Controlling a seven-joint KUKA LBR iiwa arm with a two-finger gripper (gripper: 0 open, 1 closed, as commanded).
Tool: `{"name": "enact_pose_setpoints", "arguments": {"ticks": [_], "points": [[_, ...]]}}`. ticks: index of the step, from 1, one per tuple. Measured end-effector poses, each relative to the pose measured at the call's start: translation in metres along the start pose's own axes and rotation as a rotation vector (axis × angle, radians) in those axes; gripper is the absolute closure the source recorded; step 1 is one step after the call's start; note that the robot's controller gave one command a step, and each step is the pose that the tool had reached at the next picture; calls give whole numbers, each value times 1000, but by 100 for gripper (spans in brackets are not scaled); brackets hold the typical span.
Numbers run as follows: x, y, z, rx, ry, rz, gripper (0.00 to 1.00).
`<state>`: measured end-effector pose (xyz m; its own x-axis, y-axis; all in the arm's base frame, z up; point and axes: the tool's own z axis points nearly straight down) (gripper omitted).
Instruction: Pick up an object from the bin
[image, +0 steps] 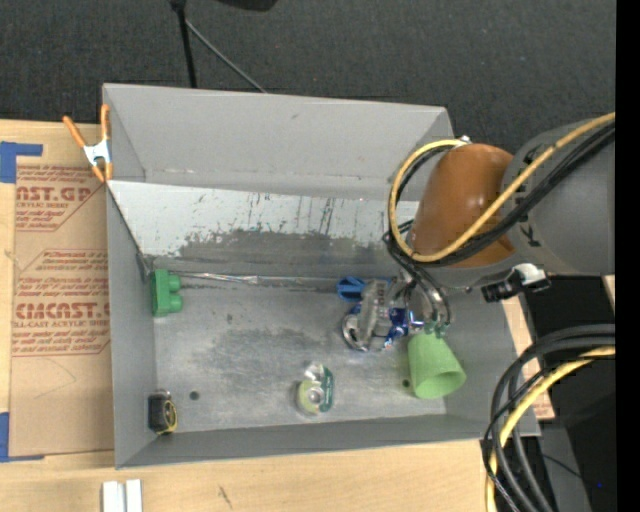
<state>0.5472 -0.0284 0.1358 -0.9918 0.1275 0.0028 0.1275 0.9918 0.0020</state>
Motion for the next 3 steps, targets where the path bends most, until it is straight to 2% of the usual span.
{"name": "enact_pose_setpoints", "arguments": {"ticks": [1, 2, 3], "points": [[-1, -1, -1, 1, -4, 1, 0], [-19, -63, 67, 3, -2, -293, 0], [-21, -61, 64, 3, -7, -294, 100]]}}
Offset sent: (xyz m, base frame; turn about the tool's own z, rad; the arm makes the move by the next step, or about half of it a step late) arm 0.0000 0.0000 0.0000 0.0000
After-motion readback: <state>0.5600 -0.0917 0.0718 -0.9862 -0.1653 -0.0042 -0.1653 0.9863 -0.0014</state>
